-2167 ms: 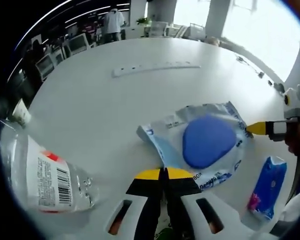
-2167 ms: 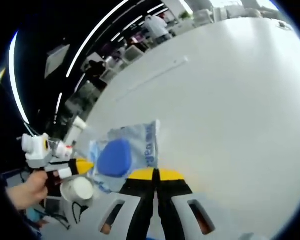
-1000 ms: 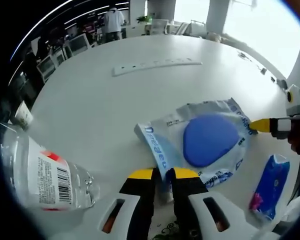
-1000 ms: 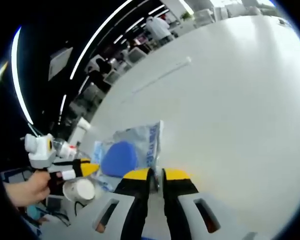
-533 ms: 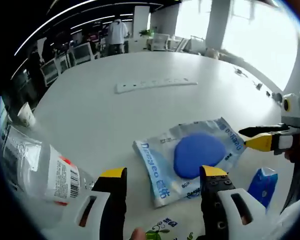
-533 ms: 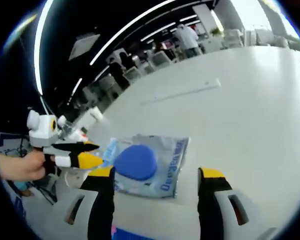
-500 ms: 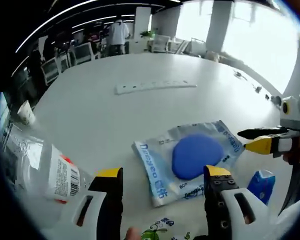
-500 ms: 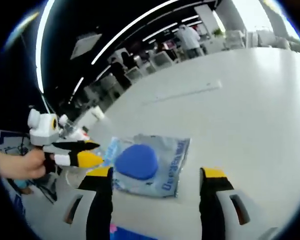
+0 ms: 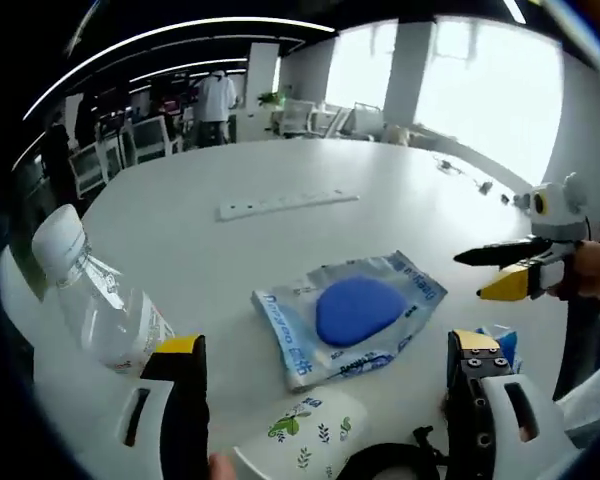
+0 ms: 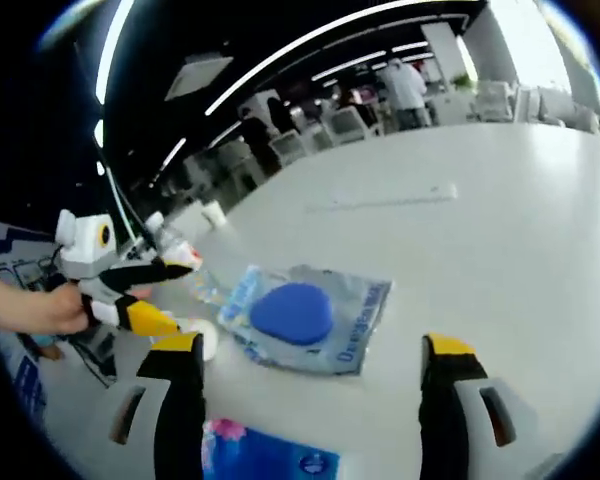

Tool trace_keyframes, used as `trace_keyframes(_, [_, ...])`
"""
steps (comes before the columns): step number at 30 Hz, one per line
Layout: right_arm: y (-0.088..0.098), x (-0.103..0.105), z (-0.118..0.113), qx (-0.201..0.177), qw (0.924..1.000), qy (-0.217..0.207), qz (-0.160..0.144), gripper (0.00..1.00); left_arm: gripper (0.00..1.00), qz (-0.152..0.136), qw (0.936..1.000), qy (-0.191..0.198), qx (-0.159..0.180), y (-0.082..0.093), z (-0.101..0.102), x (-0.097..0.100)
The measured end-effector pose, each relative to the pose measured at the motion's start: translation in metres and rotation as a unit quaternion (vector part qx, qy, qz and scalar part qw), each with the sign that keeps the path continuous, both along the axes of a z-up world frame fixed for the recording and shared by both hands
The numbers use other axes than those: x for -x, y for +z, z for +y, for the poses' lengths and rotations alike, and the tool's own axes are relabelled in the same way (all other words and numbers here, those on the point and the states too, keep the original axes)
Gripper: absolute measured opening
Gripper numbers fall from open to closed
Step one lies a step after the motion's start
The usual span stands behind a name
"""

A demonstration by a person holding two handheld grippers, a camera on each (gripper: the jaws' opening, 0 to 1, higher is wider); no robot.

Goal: Arrange the tabletop items into an orderly group along one side of the table until the central work area is clear of visible clutter.

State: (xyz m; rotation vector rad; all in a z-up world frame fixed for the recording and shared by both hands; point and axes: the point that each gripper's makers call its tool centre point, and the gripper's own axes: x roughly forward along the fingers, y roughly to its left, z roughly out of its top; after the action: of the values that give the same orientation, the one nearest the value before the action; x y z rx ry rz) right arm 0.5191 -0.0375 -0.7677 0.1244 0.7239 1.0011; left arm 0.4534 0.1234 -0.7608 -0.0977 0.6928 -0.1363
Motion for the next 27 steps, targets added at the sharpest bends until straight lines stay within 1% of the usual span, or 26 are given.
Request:
trace_keyframes(6, [0.008,0.001,-0.003,-0.004,1.0000,-0.005,-0.002,0.87,0.97,-0.003,1.0000,0.002,-0.005,0.005,0.004,0.007])
trace_keyframes(8, [0.008,0.001,-0.005,-0.001,1.0000,-0.005,-0.004,0.86,0.96,-0.001,1.0000,0.006,-0.001,0.004,0.007,0.012])
trace_keyframes(10, [0.008,0.002,-0.009,-0.001,1.0000,-0.006,-0.004,0.86,0.96,-0.007,0.9997,0.022,0.013,0.008,0.009,0.019])
trace_keyframes(11, [0.007,0.002,-0.011,0.000,1.0000,-0.005,-0.003,0.85,0.96,-0.007,0.9996,0.022,0.015,0.008,0.010,0.022])
trace_keyframes(14, [0.005,0.004,-0.014,0.006,1.0000,-0.006,0.000,0.84,0.95,0.004,0.9999,0.016,0.004,0.001,0.015,0.033])
trace_keyframes(27, [0.005,0.013,-0.018,0.008,1.0000,0.003,0.004,0.80,0.92,0.018,0.9995,0.026,0.001,-0.008,0.034,0.065])
